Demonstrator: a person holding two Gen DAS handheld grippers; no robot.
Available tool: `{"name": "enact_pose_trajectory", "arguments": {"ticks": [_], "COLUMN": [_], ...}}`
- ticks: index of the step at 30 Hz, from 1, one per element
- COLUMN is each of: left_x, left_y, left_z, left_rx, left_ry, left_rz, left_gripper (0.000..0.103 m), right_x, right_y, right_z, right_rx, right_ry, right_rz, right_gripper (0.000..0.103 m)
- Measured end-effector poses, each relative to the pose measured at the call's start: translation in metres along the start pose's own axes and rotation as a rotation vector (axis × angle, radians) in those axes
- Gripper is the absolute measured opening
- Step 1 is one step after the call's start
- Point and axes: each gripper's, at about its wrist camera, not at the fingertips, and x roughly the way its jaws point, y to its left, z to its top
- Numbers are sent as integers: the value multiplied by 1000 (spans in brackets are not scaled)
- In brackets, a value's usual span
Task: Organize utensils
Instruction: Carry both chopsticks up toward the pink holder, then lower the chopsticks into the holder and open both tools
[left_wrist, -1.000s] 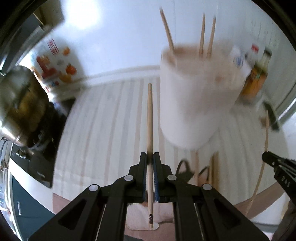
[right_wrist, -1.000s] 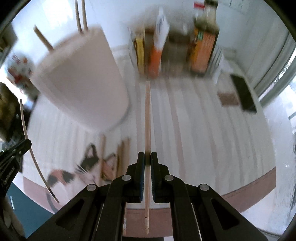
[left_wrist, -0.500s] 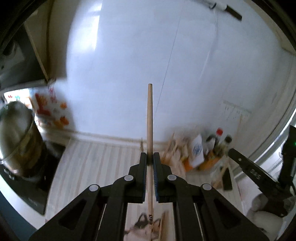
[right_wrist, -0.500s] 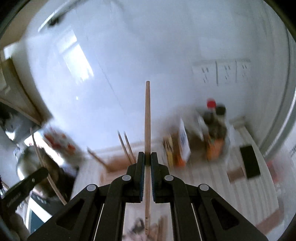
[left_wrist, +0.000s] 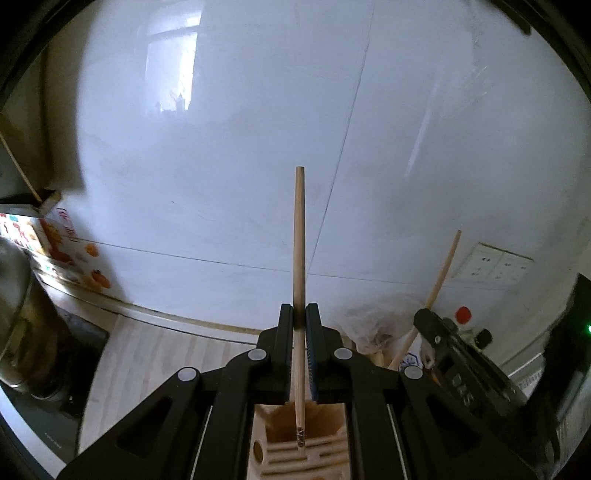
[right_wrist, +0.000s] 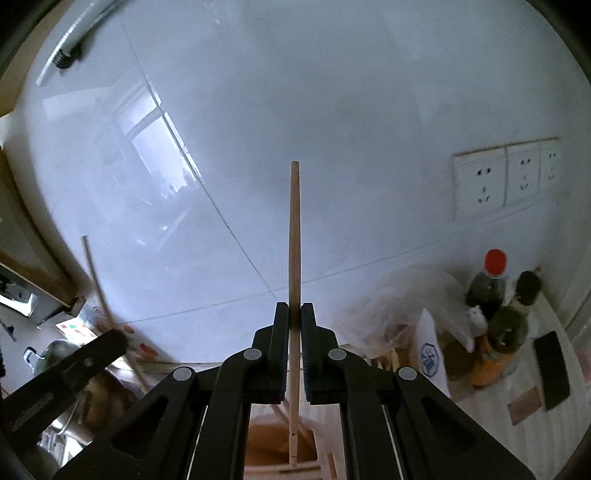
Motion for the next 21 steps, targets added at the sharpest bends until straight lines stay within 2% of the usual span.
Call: {"name": "enact_pose_trajectory", "arguments": {"ticks": [5, 13, 19, 21], "left_x": [31, 49, 46, 44], "left_y": [0, 5, 10, 11], "left_z": [-7, -24, -32, -34], "left_rx": [-4, -22, -24, -14], "left_ry": [-15, 7, 49, 72], "left_rz": [25, 48, 51, 25], "left_gripper": [4, 4, 4, 7], "right_x": [14, 22, 26, 30], "right_y": [-8, -19, -15, -12], "right_z": [-10, -23, -38, -41], "right_rx": [21, 34, -3, -26], "right_ry": [-8, -5, 51, 113], "right_rz": [8, 19, 49, 85], "right_gripper": [6, 6, 7, 7]}}
